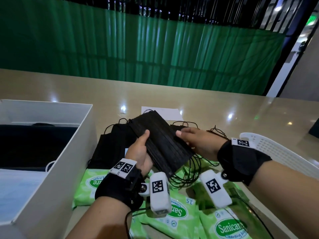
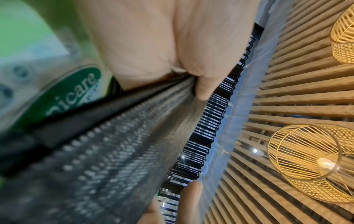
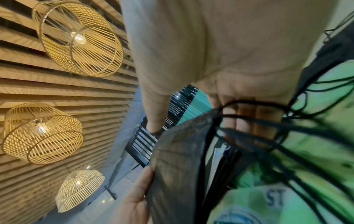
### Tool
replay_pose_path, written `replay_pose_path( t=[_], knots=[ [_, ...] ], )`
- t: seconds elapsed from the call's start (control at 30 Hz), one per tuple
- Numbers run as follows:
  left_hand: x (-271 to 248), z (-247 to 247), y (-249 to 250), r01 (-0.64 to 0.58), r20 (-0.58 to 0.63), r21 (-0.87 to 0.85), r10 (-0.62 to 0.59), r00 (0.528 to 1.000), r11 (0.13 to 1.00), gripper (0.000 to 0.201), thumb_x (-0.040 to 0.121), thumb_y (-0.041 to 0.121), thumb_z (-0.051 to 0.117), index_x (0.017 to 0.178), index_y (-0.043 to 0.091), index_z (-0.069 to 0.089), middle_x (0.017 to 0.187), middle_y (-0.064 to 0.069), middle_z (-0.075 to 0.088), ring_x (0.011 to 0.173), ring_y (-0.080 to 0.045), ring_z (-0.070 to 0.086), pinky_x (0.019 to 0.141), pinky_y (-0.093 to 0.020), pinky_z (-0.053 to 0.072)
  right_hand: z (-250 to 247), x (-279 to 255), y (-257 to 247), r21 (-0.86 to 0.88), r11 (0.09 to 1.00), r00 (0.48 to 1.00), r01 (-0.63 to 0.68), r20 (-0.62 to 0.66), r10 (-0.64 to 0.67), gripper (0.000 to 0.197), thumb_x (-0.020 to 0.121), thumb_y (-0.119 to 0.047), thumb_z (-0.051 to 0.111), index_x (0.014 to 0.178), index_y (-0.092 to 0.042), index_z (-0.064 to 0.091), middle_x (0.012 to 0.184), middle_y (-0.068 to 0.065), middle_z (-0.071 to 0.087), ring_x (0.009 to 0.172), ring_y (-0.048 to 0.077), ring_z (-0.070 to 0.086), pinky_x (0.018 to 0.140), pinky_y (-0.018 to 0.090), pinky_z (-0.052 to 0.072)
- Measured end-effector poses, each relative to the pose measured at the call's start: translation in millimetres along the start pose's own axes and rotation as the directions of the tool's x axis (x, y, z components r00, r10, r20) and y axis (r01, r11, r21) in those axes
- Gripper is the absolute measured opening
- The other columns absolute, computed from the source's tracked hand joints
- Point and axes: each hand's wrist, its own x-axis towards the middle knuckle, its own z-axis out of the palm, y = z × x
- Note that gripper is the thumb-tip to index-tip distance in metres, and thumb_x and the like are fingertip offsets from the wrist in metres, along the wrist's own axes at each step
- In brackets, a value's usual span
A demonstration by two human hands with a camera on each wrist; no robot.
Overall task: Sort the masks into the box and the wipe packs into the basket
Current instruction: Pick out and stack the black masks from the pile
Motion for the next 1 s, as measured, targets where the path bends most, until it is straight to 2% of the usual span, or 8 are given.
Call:
replay_pose_path(
  t=[0.07,0.17,0.23,0.33,0.53,0.73,0.87,1.0],
  knots=[
    [0.9,-0.6,2.6,-0.054,-0.001,-0.019,0.054,0.999,0.998,0.062,0.096,0.048,0.035,0.133,-0.001,0.047,0.129,-0.025,0.055,0.12,-0.035,0.053,0.09,-0.046,0.046,2.0,-8.3,6.8,-0.001,0.998,0.987,-0.07,0.145,0.069,0.09,0.056,-0.062,0.079,0.126,-0.014,0.051,0.121,0.01,0.063,0.107,0.024,0.062,0.098,0.039,0.048],
    [4.1,-2.3,2.7,-0.112,0.026,-0.004,0.113,0.993,0.994,0.073,0.092,0.06,0.03,0.135,0.004,0.046,0.132,-0.022,0.054,0.121,-0.034,0.053,0.1,-0.049,0.041,7.3,-17.3,12.4,0.102,0.99,0.97,-0.101,0.229,0.076,0.05,0.081,-0.033,0.069,0.118,-0.003,0.052,0.097,0.015,0.064,0.074,0.02,0.062,0.067,0.032,0.05],
    [3.7,-2.8,0.8,-0.111,0.045,0.044,0.109,0.993,0.993,0.078,0.087,0.065,0.031,0.136,0.006,0.045,0.134,-0.02,0.053,0.123,-0.032,0.052,0.103,-0.047,0.04,10.3,-22.1,13.9,0.106,0.991,0.972,-0.083,0.227,0.057,0.029,0.089,-0.016,0.062,0.113,-0.002,0.052,0.076,0.009,0.055,0.058,0.015,0.055,0.058,0.029,0.045],
    [-3.4,0.5,-0.1,-0.111,0.11,0.143,0.095,0.989,0.983,0.075,0.081,0.059,0.044,0.135,0.007,0.046,0.132,-0.019,0.056,0.123,-0.031,0.052,0.105,-0.047,0.038,9.2,-26.3,10.6,0.114,0.993,0.991,-0.004,0.133,-0.011,0.026,0.087,-0.001,0.061,0.113,0.001,0.056,0.074,0.007,0.054,0.052,0.01,0.052,0.051,0.023,0.047],
    [-17.0,12.9,11.2,-0.29,0.051,0.243,0.286,0.957,0.926,0.036,0.085,0.012,0.058,0.121,0.007,0.057,0.114,-0.013,0.066,0.103,-0.026,0.064,0.08,-0.037,0.058,-20.0,-40.2,-3.3,0.203,0.964,0.973,0.172,-0.19,-0.134,0.013,0.085,0.0,0.062,0.097,-0.005,0.065,0.068,0.001,0.057,0.05,0.008,0.048,0.048,0.016,0.044],
    [-41.5,45.7,35.4,-0.364,0.064,0.498,0.385,0.921,0.787,0.009,0.091,0.01,0.056,0.09,0.017,0.061,0.067,0.003,0.07,0.05,-0.006,0.064,0.04,-0.015,0.048,-39.8,-64.8,-23.9,0.268,0.928,0.951,0.257,-0.243,-0.193,0.011,0.088,-0.003,0.058,0.085,-0.011,0.065,0.065,0.003,0.06,0.047,0.011,0.051,0.047,0.02,0.042],
    [-61.9,79.9,64.5,-0.419,0.114,0.603,0.447,0.887,0.679,0.02,0.093,0.013,0.053,0.074,0.019,0.053,0.068,0.0,0.063,0.06,-0.009,0.06,0.048,-0.02,0.05,-49.0,-75.1,-38.1,0.23,0.938,0.946,0.259,-0.255,-0.199,0.008,0.091,-0.008,0.057,0.086,-0.011,0.062,0.058,0.002,0.038,0.047,0.012,0.031,0.043,0.021,0.025],
    [-86.0,104.1,92.1,-0.476,0.128,0.51,0.484,0.865,0.716,0.024,0.096,0.011,0.046,0.073,0.011,0.053,0.062,-0.002,0.062,0.059,-0.013,0.061,0.058,-0.027,0.054,-59.6,-88.6,-52.0,0.274,0.931,0.952,0.241,-0.253,-0.172,0.023,0.091,-0.01,0.057,0.069,-0.016,0.053,0.049,-0.007,0.031,0.045,0.009,0.025,0.044,0.021,0.018]
  ],
)
